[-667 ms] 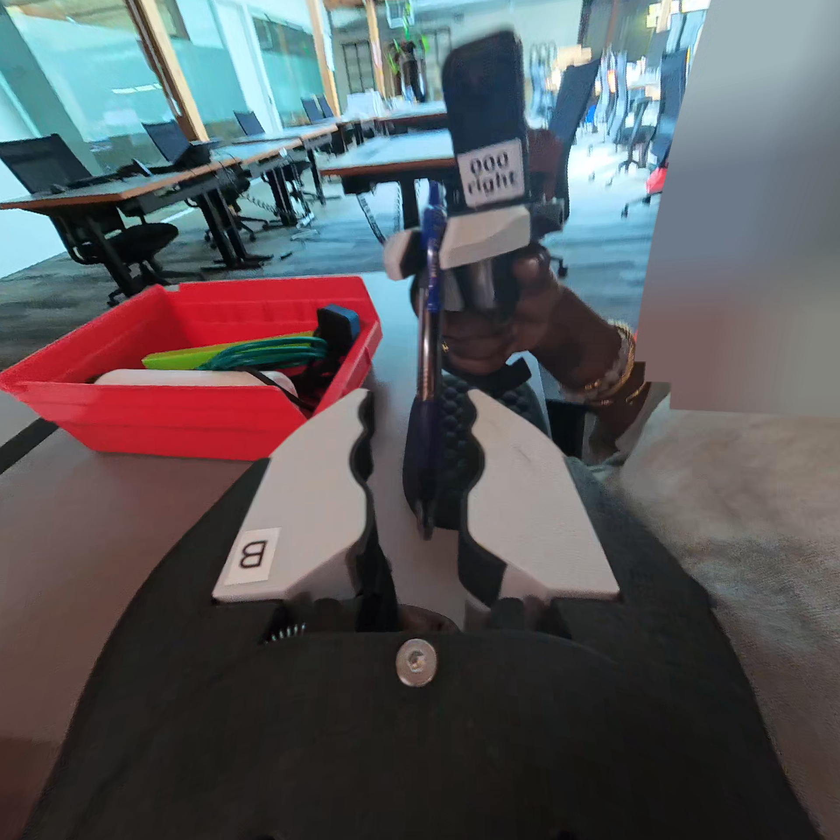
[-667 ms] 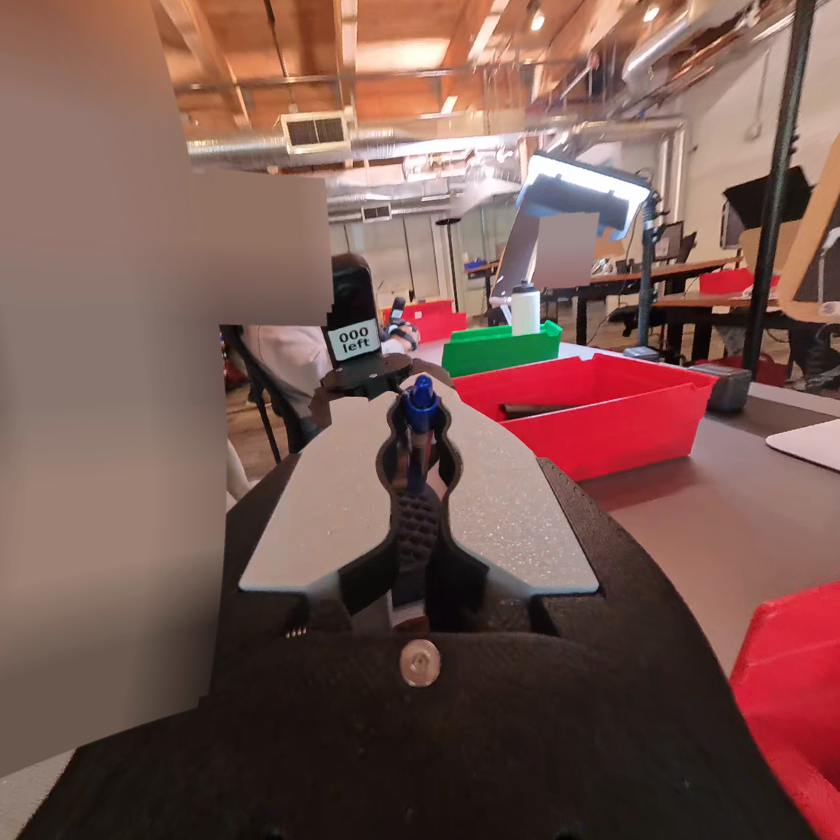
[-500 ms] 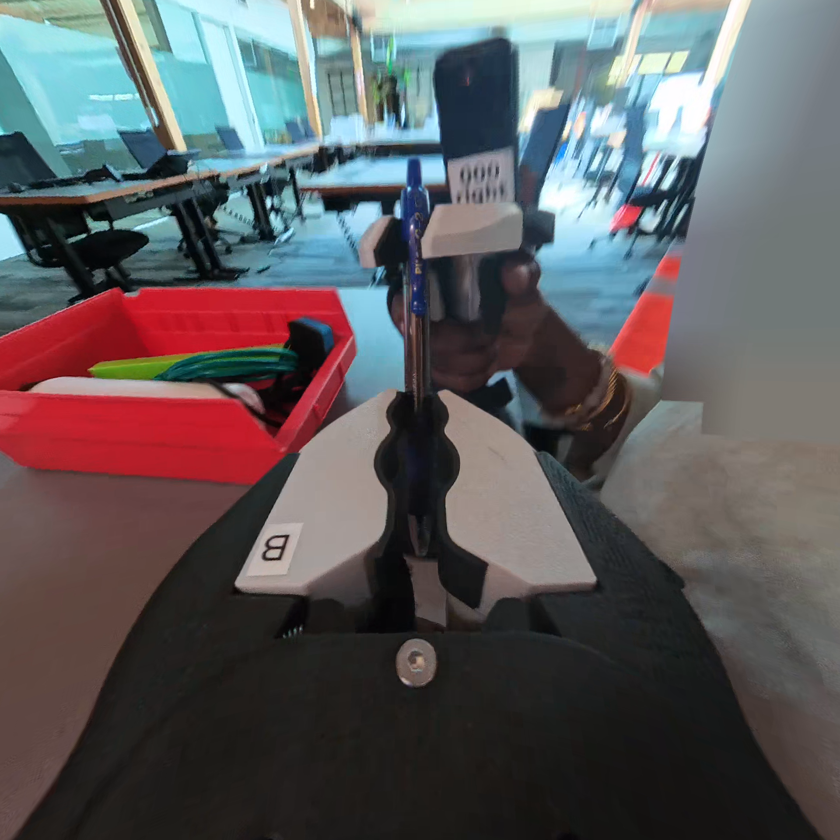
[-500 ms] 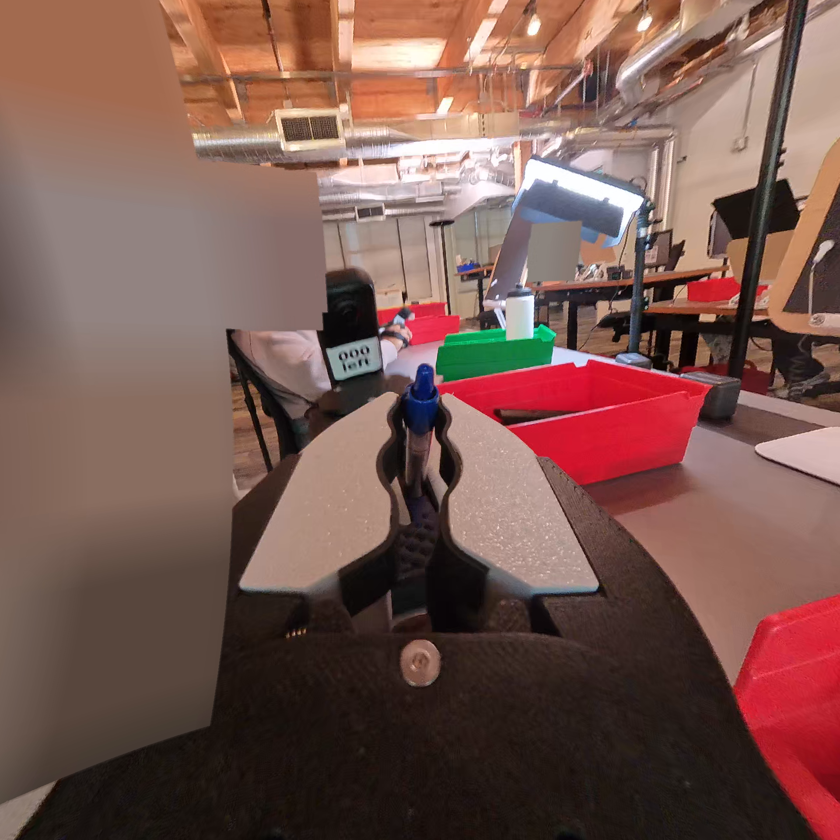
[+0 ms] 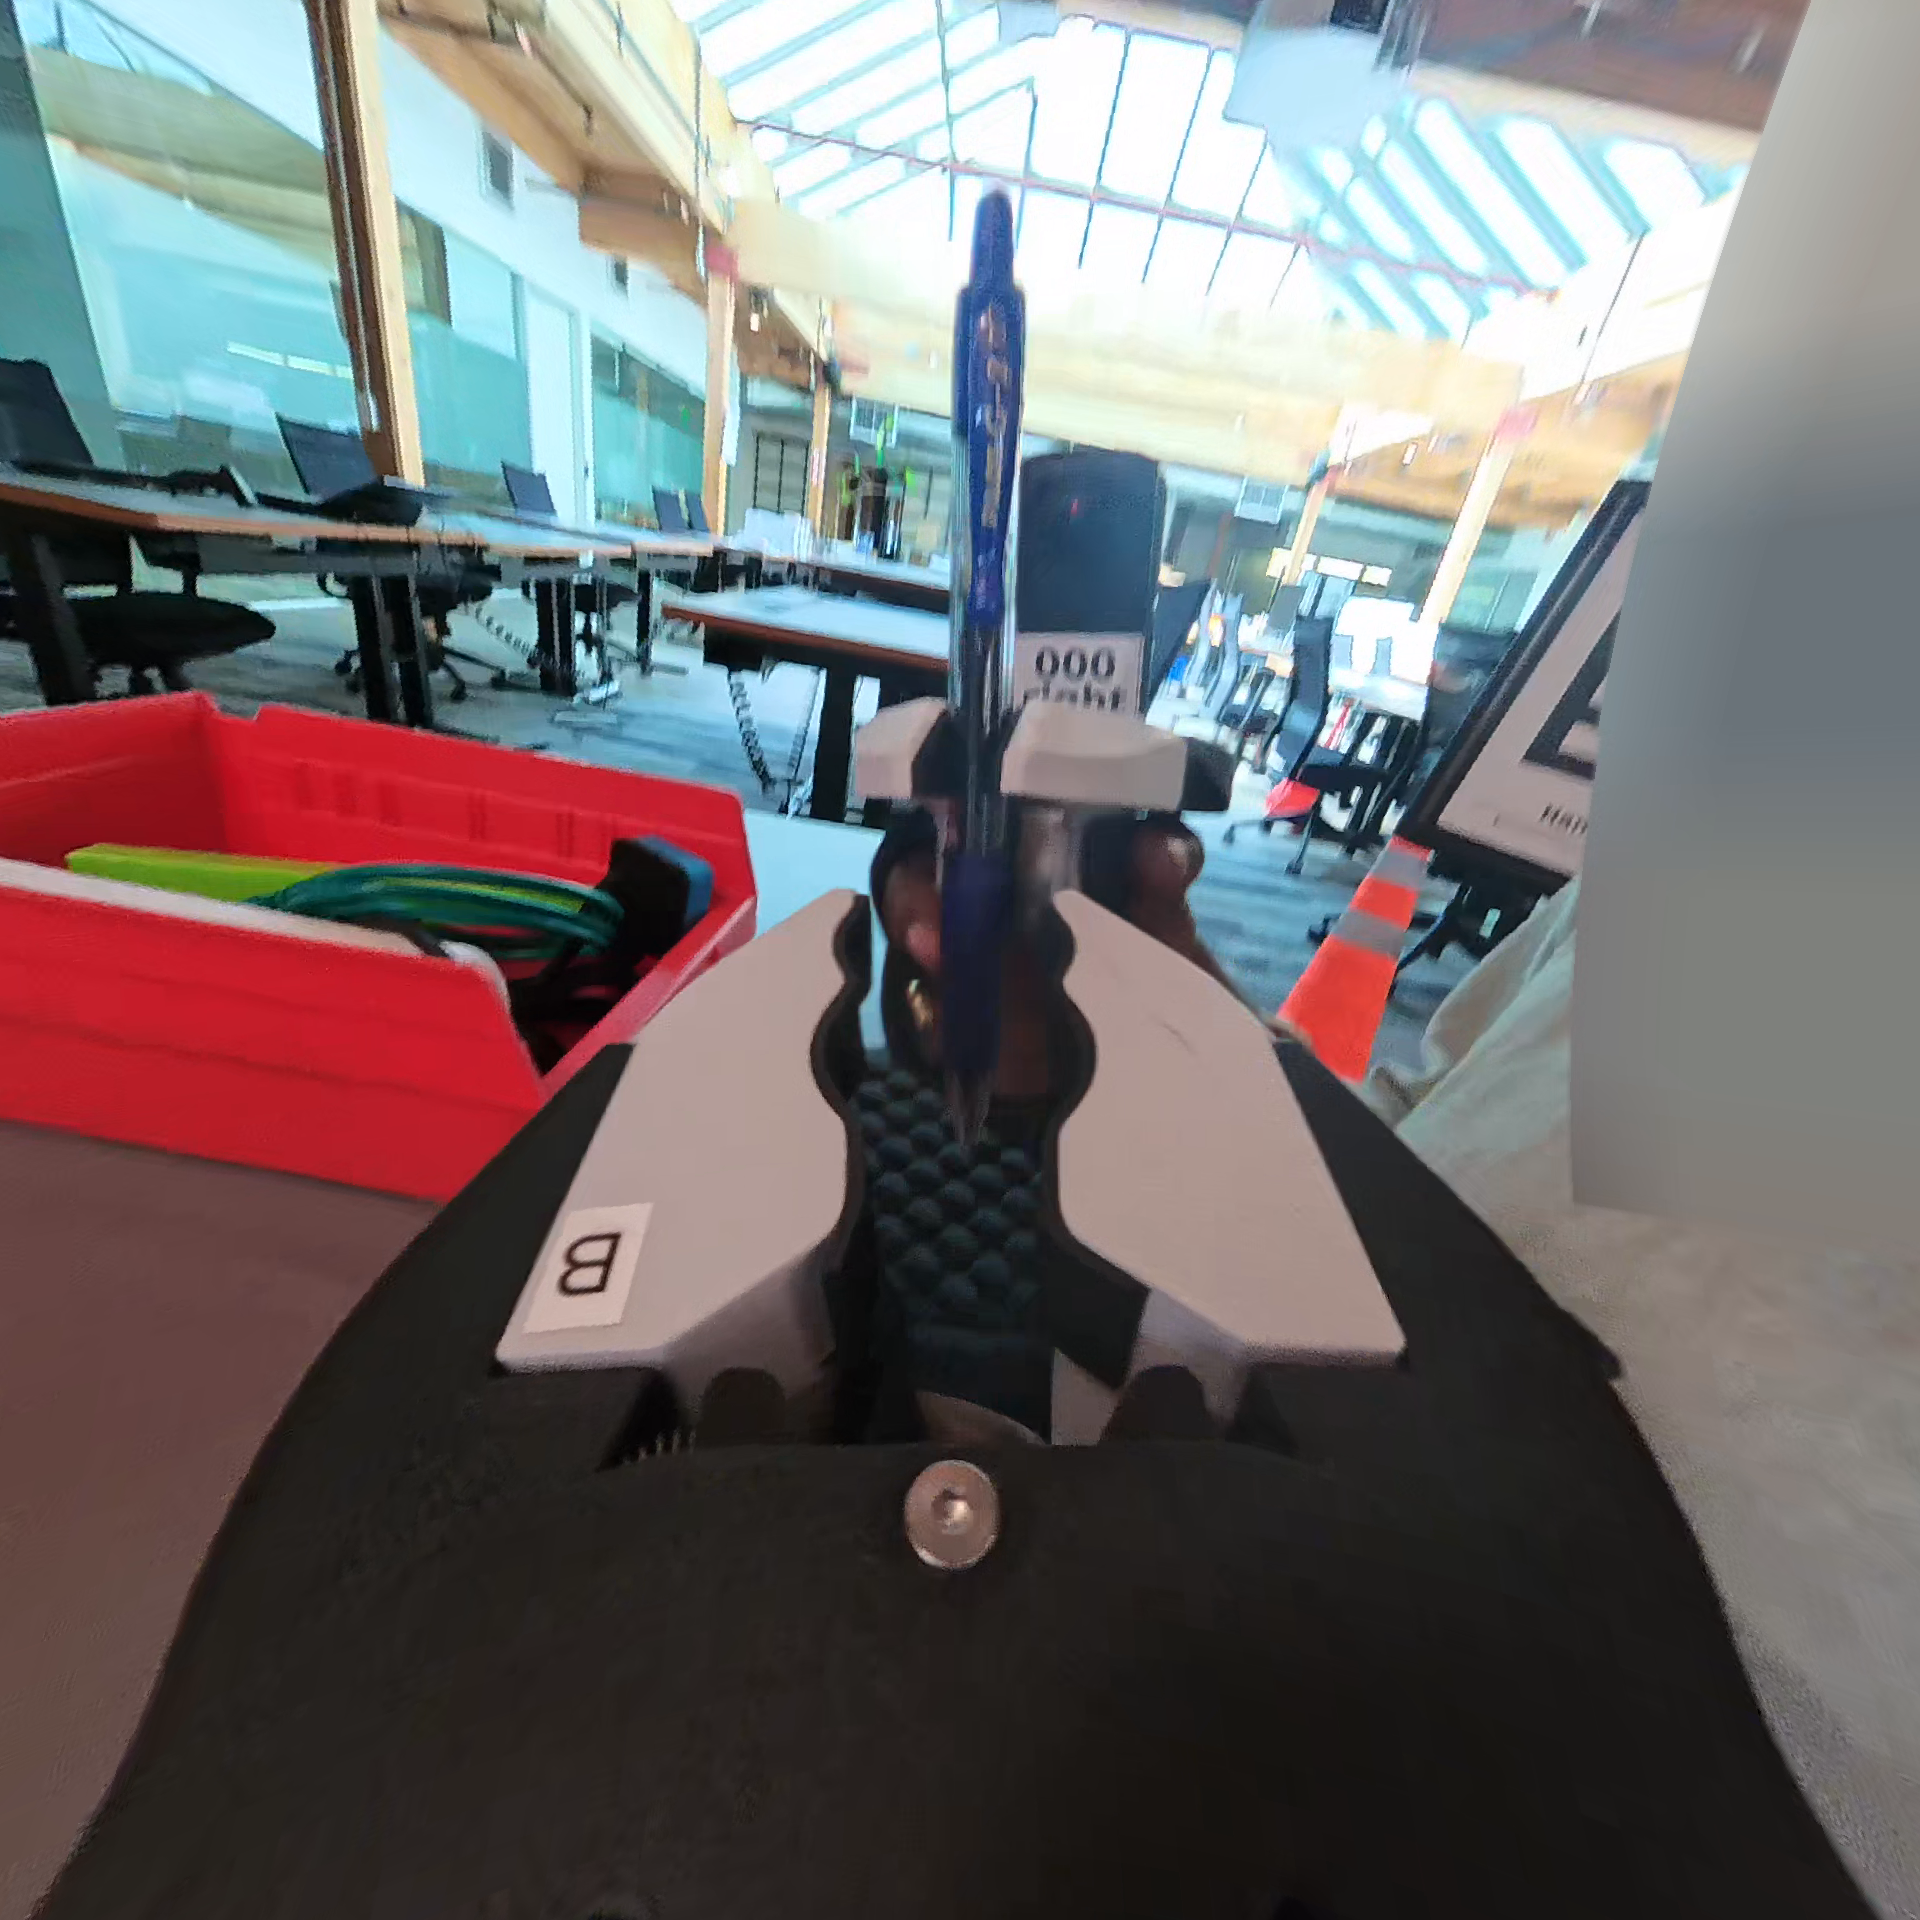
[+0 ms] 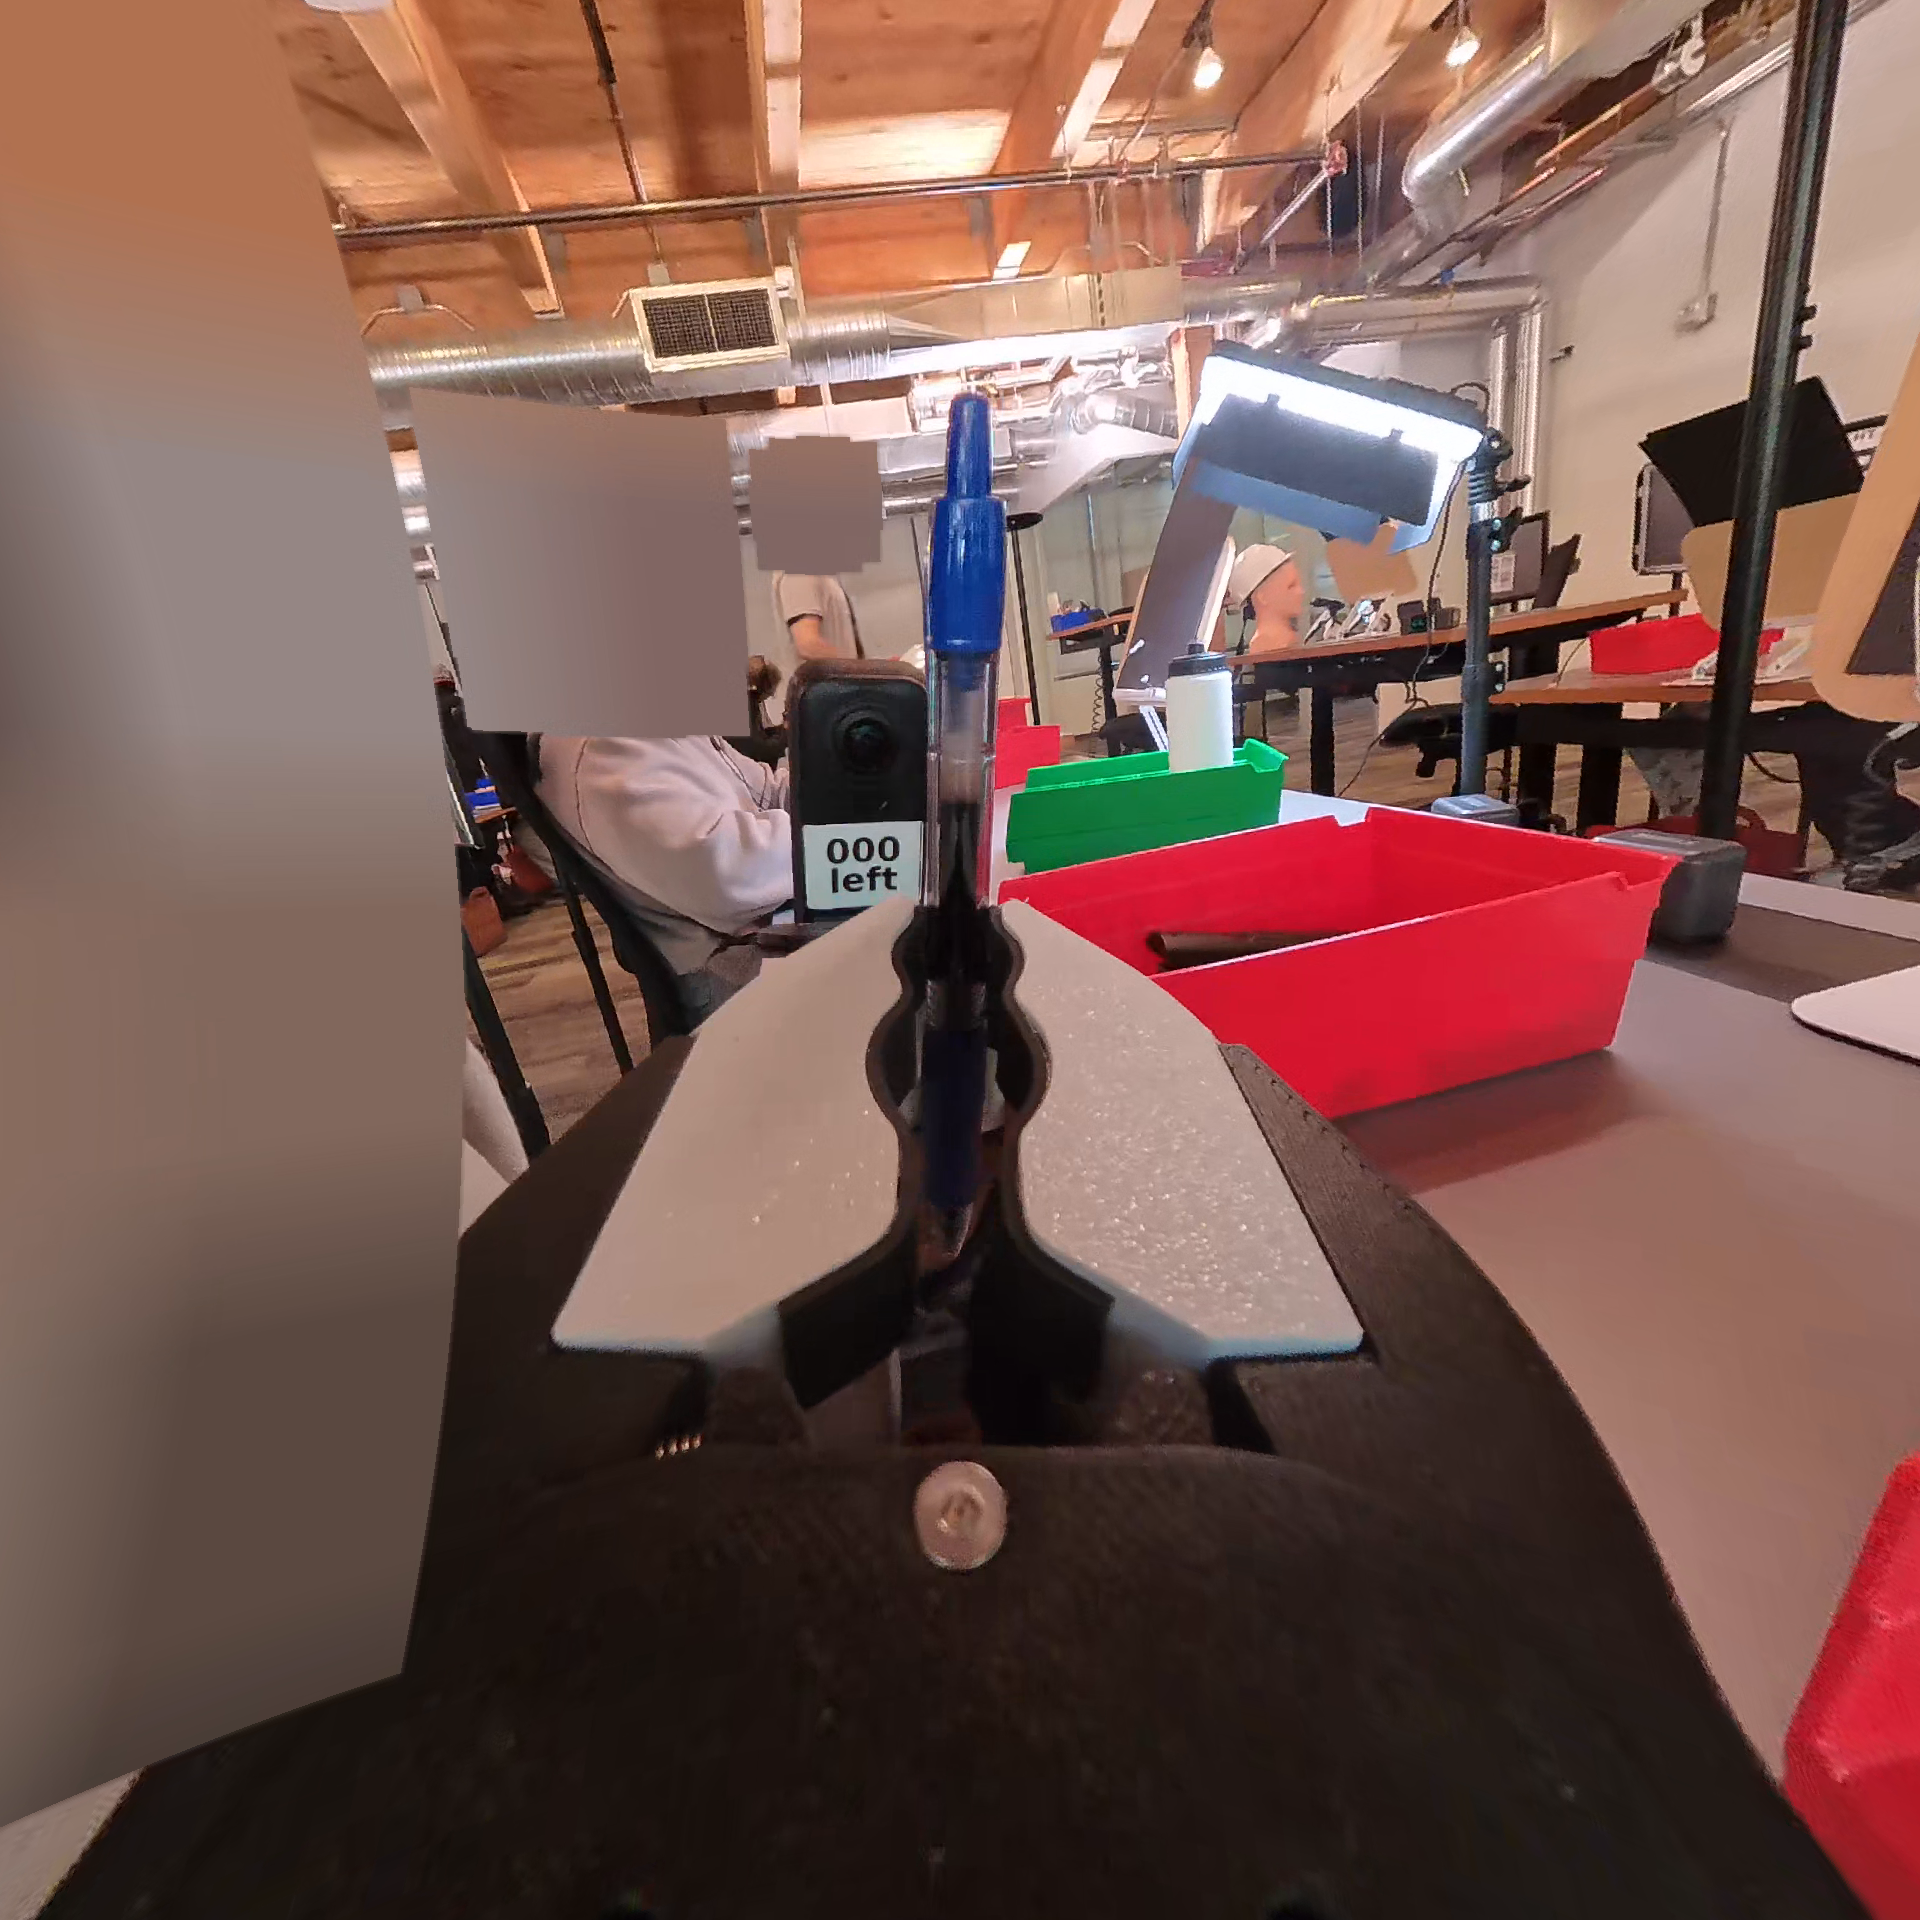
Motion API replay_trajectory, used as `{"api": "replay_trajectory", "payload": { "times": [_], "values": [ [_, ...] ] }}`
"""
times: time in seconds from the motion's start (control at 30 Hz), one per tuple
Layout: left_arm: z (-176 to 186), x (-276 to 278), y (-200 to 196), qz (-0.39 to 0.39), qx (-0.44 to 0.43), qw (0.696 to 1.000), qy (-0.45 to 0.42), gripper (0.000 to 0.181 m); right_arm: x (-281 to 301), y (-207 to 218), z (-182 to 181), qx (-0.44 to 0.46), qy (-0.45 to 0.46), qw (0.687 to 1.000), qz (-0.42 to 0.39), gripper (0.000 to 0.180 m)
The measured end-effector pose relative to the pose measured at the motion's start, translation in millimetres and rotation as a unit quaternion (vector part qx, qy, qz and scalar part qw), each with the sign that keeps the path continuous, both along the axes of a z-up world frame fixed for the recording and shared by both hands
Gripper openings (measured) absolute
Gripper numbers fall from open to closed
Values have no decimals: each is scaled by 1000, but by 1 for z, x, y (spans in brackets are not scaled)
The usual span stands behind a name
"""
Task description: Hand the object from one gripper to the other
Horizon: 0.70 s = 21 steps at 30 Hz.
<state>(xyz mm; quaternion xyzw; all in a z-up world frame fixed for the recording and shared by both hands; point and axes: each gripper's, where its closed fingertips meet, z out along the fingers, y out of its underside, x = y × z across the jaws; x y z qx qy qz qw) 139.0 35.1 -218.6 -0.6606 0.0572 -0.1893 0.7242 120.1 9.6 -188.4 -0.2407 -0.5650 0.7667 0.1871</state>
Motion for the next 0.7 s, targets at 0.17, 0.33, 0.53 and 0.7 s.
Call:
{"api": "replay_trajectory", "payload": {
  "times": [0.17, 0.33, 0.53, 0.7],
  "values": [
    [22, -26, -20, 44, 23, 999, 18, 43, -6, 7, -17, 60, -36, 997, -23, 11],
    [37, -19, -12, 23, 9, 999, 33, 43, -3, -11, -37, 124, -62, 990, 8, 10],
    [45, -8, -13, -11, 26, 999, 38, 12, 4, -17, -38, 137, -57, 989, 28, 10],
    [48, -14, -26, 1, 47, 999, 4, 12, 12, -5, -17, 87, -29, 995, 36, 10]
  ]
}}
